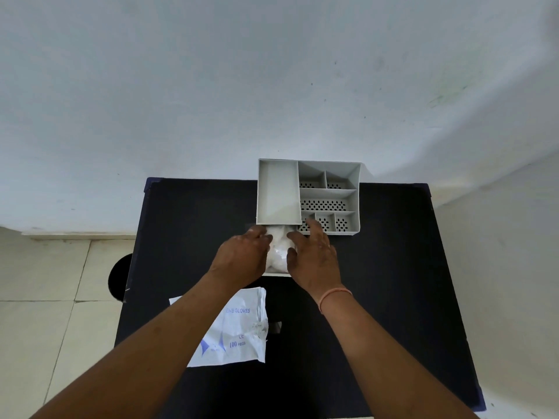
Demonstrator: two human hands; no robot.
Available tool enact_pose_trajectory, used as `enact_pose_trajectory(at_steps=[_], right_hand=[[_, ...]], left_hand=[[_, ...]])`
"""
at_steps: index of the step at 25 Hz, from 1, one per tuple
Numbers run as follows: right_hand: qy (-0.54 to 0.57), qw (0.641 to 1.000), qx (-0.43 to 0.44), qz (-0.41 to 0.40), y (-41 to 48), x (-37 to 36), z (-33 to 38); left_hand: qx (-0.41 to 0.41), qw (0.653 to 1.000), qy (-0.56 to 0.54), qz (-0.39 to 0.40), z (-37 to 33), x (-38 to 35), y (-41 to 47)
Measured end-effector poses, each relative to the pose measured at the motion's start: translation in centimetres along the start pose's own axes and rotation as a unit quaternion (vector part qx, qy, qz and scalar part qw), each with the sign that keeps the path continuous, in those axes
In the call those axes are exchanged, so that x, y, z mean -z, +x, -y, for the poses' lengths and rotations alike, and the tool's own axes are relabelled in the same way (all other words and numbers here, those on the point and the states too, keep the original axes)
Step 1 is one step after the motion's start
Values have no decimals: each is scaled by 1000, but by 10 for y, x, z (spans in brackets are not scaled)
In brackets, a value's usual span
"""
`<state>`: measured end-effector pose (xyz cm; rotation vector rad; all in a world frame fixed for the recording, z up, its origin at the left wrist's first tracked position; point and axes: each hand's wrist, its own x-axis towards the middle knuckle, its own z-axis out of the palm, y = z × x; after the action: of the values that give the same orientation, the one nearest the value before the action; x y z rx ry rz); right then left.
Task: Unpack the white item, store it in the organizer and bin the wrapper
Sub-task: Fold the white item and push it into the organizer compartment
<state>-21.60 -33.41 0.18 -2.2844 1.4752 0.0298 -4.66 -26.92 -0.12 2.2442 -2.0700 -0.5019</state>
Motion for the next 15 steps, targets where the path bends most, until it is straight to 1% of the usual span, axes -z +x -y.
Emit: enact_pose_trajectory(at_steps=[1,2,3,5,7,8,10,11,12,14,15], right_hand=[[-3,1000,10,-29,-1,0,0],[-11,999,14,-43,-1,-1,-1],[-19,999,8,-37,0,-2,-2],[-41,999,-23,19,2,-6,-1],[-65,994,-36,79,7,-8,0],[-71,992,-37,99,8,-9,0],[-59,991,-35,115,11,-9,-1],[-44,993,-31,108,10,-7,-1],[-22,996,-23,85,9,-5,-1],[47,999,-15,1,5,-2,-1],[77,996,-24,-26,3,0,-2]], left_hand=[[-4,1000,-8,-26,3,3,-2],[-11,999,-5,-36,5,4,-5],[-19,999,6,-27,6,6,-8],[-29,999,30,17,4,5,-12],[-12,998,47,47,0,3,-9],[3,997,55,56,-2,3,-6],[25,996,57,65,-5,3,0],[35,996,43,64,-6,3,1],[46,997,18,53,-6,3,2],[84,995,-58,6,-5,4,-1],[111,988,-105,-17,-5,3,-3]])
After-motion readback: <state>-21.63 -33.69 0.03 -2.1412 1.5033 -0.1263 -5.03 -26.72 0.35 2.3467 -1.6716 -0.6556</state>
